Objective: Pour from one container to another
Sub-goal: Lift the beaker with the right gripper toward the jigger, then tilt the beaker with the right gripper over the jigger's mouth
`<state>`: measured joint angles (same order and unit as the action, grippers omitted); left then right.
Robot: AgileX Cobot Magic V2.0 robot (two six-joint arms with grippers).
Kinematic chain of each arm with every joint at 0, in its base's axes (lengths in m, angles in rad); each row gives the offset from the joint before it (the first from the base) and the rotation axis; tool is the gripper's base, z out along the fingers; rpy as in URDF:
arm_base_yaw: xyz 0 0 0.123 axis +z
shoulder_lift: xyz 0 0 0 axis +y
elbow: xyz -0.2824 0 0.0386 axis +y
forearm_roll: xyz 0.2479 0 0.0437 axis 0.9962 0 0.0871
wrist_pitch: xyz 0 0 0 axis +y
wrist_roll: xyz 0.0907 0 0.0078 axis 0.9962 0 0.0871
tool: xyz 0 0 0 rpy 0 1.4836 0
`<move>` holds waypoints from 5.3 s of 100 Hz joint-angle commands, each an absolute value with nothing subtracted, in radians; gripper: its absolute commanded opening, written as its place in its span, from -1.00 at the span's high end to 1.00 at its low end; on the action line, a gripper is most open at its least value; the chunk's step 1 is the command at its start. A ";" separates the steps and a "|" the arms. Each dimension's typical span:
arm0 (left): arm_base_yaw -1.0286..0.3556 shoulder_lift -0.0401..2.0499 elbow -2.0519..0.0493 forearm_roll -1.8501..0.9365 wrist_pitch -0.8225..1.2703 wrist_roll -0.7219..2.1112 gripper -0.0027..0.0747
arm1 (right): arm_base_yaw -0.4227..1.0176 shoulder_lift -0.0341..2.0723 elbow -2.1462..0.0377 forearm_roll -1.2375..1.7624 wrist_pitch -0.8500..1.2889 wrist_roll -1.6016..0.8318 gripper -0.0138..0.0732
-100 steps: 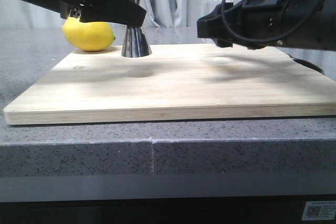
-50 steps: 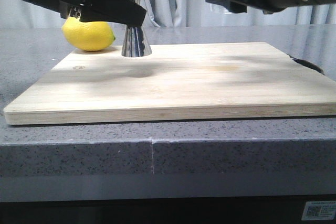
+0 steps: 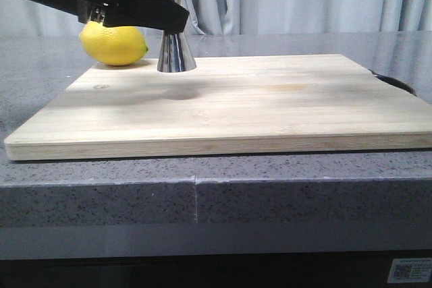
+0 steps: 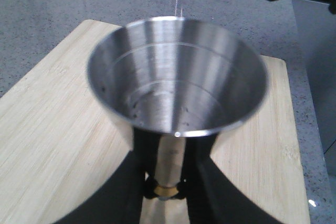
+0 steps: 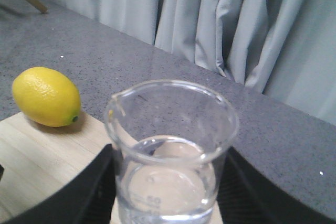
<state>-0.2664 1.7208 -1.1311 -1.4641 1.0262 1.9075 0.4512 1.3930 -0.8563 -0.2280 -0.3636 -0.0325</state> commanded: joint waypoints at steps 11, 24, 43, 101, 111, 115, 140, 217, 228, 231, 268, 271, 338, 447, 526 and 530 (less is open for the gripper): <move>-0.273 1.668 -1.163 -1.538 1.078 1.895 0.85 | 0.489 1.351 -0.932 -0.267 -0.394 -0.041 0.19; -0.273 1.668 -1.163 -1.538 1.078 1.895 0.85 | 0.493 1.351 -0.945 -0.275 -0.384 -0.041 0.19; -0.273 1.668 -1.163 -1.538 1.078 1.895 0.85 | 0.510 1.351 -0.960 -0.291 -0.349 -0.041 0.19; -0.273 1.668 -1.163 -1.538 1.085 1.888 0.85 | 0.553 1.351 -0.968 -0.323 -0.331 -0.041 0.19; -0.273 1.668 -1.163 -1.538 1.085 1.888 0.85 | 0.553 1.351 -0.968 -0.326 -0.325 -0.041 0.19; -0.273 1.668 -1.163 -1.538 1.085 1.888 0.85 | 0.555 1.351 -0.968 -0.326 -0.324 -0.041 0.18; -0.273 1.668 -1.163 -1.538 1.085 1.888 0.85 | 0.575 1.351 -0.972 -0.349 -0.315 -0.041 0.19; -0.273 1.668 -1.163 -1.538 1.102 1.888 0.85 | 0.592 1.351 -1.069 -0.462 -0.207 -0.041 0.19; -0.273 1.668 -1.163 -1.538 1.105 1.888 0.85 | 0.592 1.351 -1.069 -0.466 -0.205 -0.041 0.19; -0.273 1.668 -1.163 -1.538 1.107 1.888 0.85 | 0.592 1.351 -1.069 -0.466 -0.205 -0.041 0.19; -0.273 1.668 -1.163 -1.536 1.130 1.888 0.85 | 0.592 1.351 -1.069 -0.495 -0.175 -0.041 0.19; -0.273 1.668 -1.163 -1.536 1.130 1.888 0.85 | 0.592 1.351 -1.069 -0.497 -0.174 -0.041 0.19; -0.273 1.668 -1.163 -1.501 1.150 1.875 0.96 | 0.592 1.351 -1.069 -0.516 -0.162 -0.041 0.19; -0.273 1.668 -1.163 -1.467 1.148 1.860 0.96 | 0.647 1.353 -1.069 -0.586 -0.101 -0.041 0.19; -0.273 1.668 -1.163 -1.467 1.157 1.860 0.96 | 0.647 1.353 -1.069 -0.645 -0.082 -0.041 0.19; -0.273 1.668 -1.163 -1.467 1.157 1.860 0.96 | 0.647 1.353 -1.069 -0.650 -0.080 -0.041 0.19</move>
<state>-0.2664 1.7208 -1.1311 -1.3969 1.1077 1.8658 0.6460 1.3930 -1.0296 -0.6318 -0.0227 -0.0362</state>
